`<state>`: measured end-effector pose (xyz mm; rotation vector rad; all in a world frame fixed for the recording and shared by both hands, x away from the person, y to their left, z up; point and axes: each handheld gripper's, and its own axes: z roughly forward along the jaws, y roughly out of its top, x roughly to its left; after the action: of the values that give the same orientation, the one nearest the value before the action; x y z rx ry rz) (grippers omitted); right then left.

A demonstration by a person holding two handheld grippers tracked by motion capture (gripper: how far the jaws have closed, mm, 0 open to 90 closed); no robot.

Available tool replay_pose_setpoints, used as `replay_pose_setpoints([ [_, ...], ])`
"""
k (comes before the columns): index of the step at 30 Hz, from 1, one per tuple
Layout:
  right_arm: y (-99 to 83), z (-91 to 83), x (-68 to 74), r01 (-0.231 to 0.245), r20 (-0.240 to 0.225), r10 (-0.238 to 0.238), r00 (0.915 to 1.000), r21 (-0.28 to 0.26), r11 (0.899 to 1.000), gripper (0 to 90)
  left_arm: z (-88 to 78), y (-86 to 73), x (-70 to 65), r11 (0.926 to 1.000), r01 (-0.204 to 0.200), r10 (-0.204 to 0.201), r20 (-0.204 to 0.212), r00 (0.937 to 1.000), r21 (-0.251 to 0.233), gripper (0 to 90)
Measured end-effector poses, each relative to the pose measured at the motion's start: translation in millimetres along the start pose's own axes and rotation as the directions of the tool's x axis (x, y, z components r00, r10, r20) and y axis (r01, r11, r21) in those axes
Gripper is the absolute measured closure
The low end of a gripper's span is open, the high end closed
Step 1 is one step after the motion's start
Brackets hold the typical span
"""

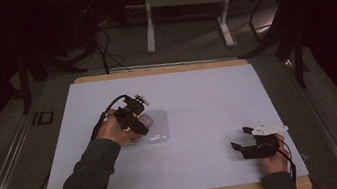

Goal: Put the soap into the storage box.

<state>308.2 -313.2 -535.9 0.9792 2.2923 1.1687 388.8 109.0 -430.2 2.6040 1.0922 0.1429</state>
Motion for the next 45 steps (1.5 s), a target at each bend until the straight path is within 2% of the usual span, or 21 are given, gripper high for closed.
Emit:
replay_pose_setpoints([
  [15, 0.0, -0.1, -0.1, 0.000, 0.000, 0.000, 1.0000, -0.001, 1.000, 20.6, -2.3, -3.4, 16.0, 0.9988, 0.049, -0.049, -0.020, 0.9986, 0.003, 49.8],
  [26, -0.1, -0.1, -0.2, 0.002, 0.000, -0.002, 1.0000, -0.002, 1.000, 20.7, 0.0, -6.3, 25.4, 0.9965, 0.083, -0.083, -0.019, 0.9964, 0.003, 49.9],
  [45, -0.1, -0.2, -0.1, 0.000, 0.000, 0.000, 1.0000, -0.002, 1.000, 20.6, 9.5, -12.1, 41.4, 0.9886, 0.150, -0.150, -0.006, 0.9887, 0.016, 49.9],
])
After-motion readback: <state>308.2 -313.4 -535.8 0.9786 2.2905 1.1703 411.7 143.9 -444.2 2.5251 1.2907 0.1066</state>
